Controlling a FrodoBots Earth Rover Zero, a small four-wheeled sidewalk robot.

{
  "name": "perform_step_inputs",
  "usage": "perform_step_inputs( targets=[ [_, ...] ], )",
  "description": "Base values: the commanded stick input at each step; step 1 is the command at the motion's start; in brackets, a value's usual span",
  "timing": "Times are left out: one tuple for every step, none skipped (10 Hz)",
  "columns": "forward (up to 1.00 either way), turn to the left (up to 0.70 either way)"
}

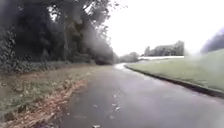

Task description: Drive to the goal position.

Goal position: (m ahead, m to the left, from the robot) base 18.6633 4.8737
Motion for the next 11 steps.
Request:
perform_step_inputs(
  targets=[
    [0.70,0.00],
    [0.70,0.00],
    [0.70,0.00],
    [0.70,0.00],
    [0.70,0.00],
    [0.70,0.00],
    [0.70,0.00],
    [0.70,0.00],
    [0.70,0.00],
    [0.70,0.00],
    [0.70,0.00]
  ],
)
